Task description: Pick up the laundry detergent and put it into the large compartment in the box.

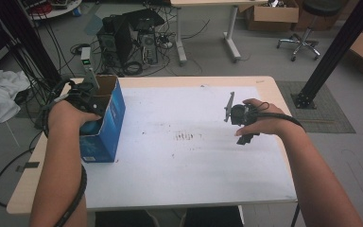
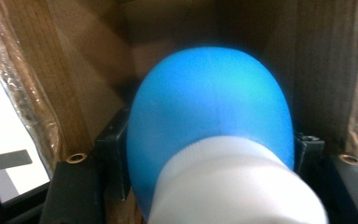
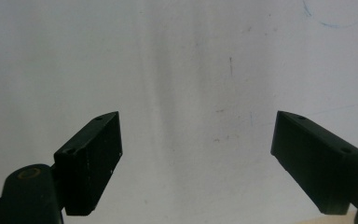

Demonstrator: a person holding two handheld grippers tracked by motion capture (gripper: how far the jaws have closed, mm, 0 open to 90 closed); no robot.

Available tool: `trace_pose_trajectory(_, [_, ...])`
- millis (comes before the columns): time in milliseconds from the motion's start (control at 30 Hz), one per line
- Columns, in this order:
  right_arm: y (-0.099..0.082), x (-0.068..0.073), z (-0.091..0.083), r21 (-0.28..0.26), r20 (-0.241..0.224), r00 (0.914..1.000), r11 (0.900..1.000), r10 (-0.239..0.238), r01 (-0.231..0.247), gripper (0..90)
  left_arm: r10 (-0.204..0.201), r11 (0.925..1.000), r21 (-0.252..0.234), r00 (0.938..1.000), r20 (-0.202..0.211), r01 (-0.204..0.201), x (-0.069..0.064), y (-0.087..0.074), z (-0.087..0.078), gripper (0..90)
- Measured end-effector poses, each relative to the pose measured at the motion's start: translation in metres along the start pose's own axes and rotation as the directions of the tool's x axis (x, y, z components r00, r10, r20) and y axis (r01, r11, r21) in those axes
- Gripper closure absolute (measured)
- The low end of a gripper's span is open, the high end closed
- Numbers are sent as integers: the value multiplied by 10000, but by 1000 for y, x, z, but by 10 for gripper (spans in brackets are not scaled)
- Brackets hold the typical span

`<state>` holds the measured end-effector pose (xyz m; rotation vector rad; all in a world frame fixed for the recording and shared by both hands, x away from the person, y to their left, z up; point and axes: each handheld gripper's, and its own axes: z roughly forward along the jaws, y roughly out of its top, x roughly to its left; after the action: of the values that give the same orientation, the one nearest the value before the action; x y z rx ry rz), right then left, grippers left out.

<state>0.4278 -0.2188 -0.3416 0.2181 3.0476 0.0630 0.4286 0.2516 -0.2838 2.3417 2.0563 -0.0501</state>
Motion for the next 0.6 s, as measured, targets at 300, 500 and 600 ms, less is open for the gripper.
trace_pose_trajectory(300, [2,1,-1,-41,28,10000,10000,-71,71,164,-40,9998,-171,9999,-126,38,-2,-3,-8,336])
trace_pose_trajectory(500, [3,1,-3,-60,70,9999,9999,-90,90,164,-95,9997,-242,9998,-172,91,-2,-6,-14,306])
trace_pose_trajectory(600, [4,2,-5,-30,92,9999,9999,-128,128,164,-169,9995,-263,9996,-221,163,-2,-8,-20,274])
